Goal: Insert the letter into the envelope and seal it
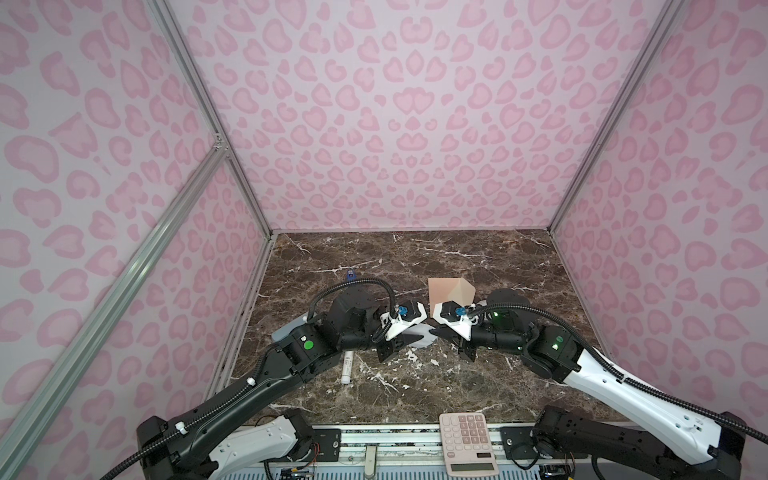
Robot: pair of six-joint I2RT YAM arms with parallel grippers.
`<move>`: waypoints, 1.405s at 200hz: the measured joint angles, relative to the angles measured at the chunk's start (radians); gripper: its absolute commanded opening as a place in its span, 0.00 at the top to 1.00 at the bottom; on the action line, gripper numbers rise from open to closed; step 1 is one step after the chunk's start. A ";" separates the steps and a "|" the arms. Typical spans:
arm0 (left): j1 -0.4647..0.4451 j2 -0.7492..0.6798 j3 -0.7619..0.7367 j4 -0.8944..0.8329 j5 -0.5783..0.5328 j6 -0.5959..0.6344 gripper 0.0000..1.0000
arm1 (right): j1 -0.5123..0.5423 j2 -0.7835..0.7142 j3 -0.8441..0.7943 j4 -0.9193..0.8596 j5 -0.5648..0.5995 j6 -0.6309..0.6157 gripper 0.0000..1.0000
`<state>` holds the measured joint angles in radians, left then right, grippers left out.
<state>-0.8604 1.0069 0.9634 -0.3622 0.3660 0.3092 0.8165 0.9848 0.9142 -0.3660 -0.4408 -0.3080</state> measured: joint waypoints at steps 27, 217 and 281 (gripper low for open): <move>0.002 -0.032 -0.032 0.021 -0.008 -0.005 0.42 | -0.024 -0.034 -0.005 -0.006 -0.022 0.001 1.00; 0.090 0.095 -0.021 0.064 0.167 0.001 0.71 | -0.077 -0.173 -0.029 -0.058 -0.082 0.054 1.00; 0.091 0.090 -0.021 0.045 0.173 0.008 0.96 | -0.105 -0.166 -0.037 -0.053 -0.086 0.053 0.81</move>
<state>-0.7696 1.0969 0.9428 -0.3176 0.5388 0.3176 0.7120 0.8188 0.8768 -0.4191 -0.5266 -0.2550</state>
